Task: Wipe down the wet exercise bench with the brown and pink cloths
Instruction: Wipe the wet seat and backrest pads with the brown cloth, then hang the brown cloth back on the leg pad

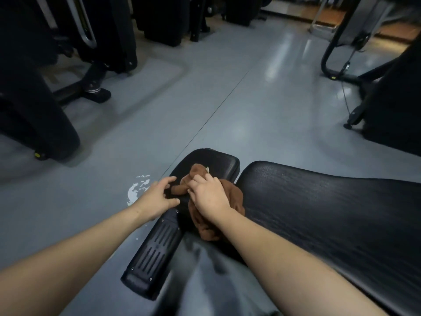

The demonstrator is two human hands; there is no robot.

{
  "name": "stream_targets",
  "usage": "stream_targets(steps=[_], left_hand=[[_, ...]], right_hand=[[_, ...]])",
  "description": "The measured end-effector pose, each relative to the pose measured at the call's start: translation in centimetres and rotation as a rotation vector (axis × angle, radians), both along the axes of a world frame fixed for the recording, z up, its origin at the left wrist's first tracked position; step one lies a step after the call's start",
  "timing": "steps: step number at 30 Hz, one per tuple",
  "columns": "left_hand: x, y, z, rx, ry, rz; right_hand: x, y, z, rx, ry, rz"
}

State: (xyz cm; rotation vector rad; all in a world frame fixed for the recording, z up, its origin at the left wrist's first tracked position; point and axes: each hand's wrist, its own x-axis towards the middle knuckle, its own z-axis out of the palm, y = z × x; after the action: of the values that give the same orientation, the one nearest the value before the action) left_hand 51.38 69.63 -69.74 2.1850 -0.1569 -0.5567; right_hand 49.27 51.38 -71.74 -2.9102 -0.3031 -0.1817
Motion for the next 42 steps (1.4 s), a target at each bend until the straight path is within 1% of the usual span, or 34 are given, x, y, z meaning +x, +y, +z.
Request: stream_targets(steps=[2, 5, 6, 9, 13, 16, 18, 20, 23, 26, 28, 30, 34, 36, 42], left_hand=[[-1.5, -0.9, 1.5, 0.008, -0.02, -0.074], [-4.1, -2.8, 3.6, 0.021, -0.011, -0.152], [-5.0, -3.6, 4.1, 0.025, -0.021, -0.168], [-7.8, -6.3, 5.5, -0.009, -0.021, -0.196], [-11.6, -9.7, 8.2, -0.164, -0.007, -0.188], [-13.7, -11.7, 10.0, -0.255, -0.109, -0.129], [-14.9, -12.5, 11.5, -0.302, -0.156, -0.101], [-16.3, -13.5, 13.3, -0.361, -0.179, -0.118], [-18.3, -15.3, 16.8, -0.439, -0.211, -0.153], [-20.4, -17.3, 20.0, -0.45, -0.254, -0.184], [-22.0, -18.5, 21.5, -0.446, -0.257, -0.197], [-23.6, -19.7, 23.0, -0.473, -0.251, -0.173], [-26.9, -23.2, 25.3, -0.635, -0.213, -0.18], [-28.3, -24.9, 25.8, -0.708, -0.181, -0.209], [-31.3, -29.3, 27.1, -0.733, -0.145, -0.36]], right_hand=[[-1.0, -0.4, 1.4, 0.078, 0.041, -0.05], [-3.0, -1.7, 3.6, 0.098, 0.121, -0.106], [-3.8, -2.2, 4.3, 0.141, 0.133, -0.135], [-6.5, -3.8, 6.9, 0.426, 0.188, -0.292], [-9.7, -5.6, 11.7, 0.814, 0.225, -0.43], [-12.3, -7.0, 15.1, 1.084, 0.232, -0.486], [-14.0, -7.9, 17.0, 1.193, 0.187, -0.489], [-15.6, -8.8, 18.8, 1.253, 0.135, -0.479], [-18.1, -10.1, 21.7, 1.293, 0.074, -0.442], [-22.0, -11.8, 24.6, 1.294, 0.046, -0.397], [-24.9, -13.1, 26.3, 1.216, 0.036, -0.356], [-27.4, -14.4, 27.6, 1.083, 0.001, -0.329], [-32.0, -17.0, 29.4, 0.904, -0.088, -0.31], [-34.5, -18.2, 29.7, 0.847, -0.146, -0.323], [-40.7, -21.7, 30.5, 0.756, -0.251, -0.451]])
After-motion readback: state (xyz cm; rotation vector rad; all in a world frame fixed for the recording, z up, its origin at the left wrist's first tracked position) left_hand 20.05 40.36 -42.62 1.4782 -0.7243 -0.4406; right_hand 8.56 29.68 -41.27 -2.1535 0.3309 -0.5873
